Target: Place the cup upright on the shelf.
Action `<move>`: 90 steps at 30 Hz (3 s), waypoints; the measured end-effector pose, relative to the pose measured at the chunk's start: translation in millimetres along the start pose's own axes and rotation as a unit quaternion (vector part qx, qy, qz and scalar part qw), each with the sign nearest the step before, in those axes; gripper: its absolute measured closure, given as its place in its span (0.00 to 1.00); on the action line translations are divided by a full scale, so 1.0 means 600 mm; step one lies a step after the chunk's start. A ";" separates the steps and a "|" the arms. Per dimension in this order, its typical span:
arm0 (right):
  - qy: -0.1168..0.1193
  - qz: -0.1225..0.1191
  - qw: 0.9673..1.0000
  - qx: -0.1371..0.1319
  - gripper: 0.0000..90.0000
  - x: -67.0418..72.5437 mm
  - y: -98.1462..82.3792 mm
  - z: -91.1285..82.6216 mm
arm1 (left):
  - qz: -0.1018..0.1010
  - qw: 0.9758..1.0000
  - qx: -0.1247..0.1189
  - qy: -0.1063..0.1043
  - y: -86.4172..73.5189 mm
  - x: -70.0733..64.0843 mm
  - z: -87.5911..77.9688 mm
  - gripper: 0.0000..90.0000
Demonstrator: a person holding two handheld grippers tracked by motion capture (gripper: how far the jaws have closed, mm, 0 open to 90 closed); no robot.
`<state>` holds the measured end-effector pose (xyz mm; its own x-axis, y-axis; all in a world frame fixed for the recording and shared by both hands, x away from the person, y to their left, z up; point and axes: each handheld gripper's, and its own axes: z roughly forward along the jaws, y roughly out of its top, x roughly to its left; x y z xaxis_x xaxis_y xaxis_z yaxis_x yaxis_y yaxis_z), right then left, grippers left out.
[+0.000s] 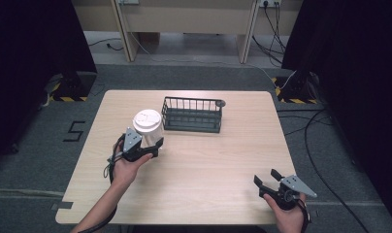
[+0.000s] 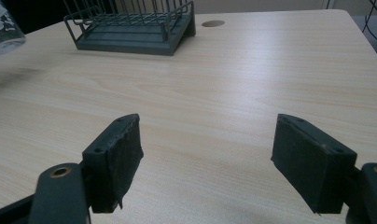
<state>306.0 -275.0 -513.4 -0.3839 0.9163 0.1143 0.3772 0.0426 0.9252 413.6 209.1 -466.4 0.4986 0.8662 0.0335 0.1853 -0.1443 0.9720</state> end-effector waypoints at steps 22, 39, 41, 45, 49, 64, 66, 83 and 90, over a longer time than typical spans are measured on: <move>0.000 -0.001 1.000 0.000 0.27 0.001 0.000 0.000 | 0.009 1.000 -0.014 -0.007 0.043 -0.007 0.021 0.20; 0.000 0.000 1.000 0.000 0.27 0.000 0.000 0.000 | 0.010 1.000 -0.021 -0.015 0.075 -0.016 0.054 0.20; 0.001 0.002 1.000 0.000 0.27 0.000 0.000 0.000 | 0.010 1.000 -0.022 -0.016 0.078 -0.018 0.059 0.20; 0.002 0.003 1.000 0.001 0.27 -0.001 0.000 0.001 | 0.018 0.999 -0.019 -0.019 0.085 -0.028 0.073 0.20; 0.001 0.001 1.000 -0.001 0.27 -0.001 0.000 0.001 | 0.018 0.999 -0.021 -0.020 0.091 -0.032 0.081 0.20; 0.004 0.003 1.000 0.000 0.27 -0.001 0.000 0.001 | 0.016 0.999 -0.022 -0.020 0.112 -0.035 0.116 0.20; 0.003 0.000 1.000 -0.001 0.27 -0.002 0.000 0.000 | 0.015 0.999 -0.022 -0.020 0.115 -0.034 0.119 0.20; 0.004 0.003 1.000 -0.001 0.27 -0.002 0.000 0.000 | 0.011 0.999 -0.026 -0.021 0.139 -0.040 0.153 0.20; 0.004 0.003 1.000 -0.001 0.27 -0.002 0.000 0.000 | 0.010 0.999 -0.025 -0.021 0.142 -0.041 0.164 0.20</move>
<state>306.7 -275.8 -513.6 -0.3890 0.9131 0.1221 0.3775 0.0371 0.9253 500.3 128.5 -407.3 0.5376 0.8421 0.0439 0.1337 -0.1366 0.9816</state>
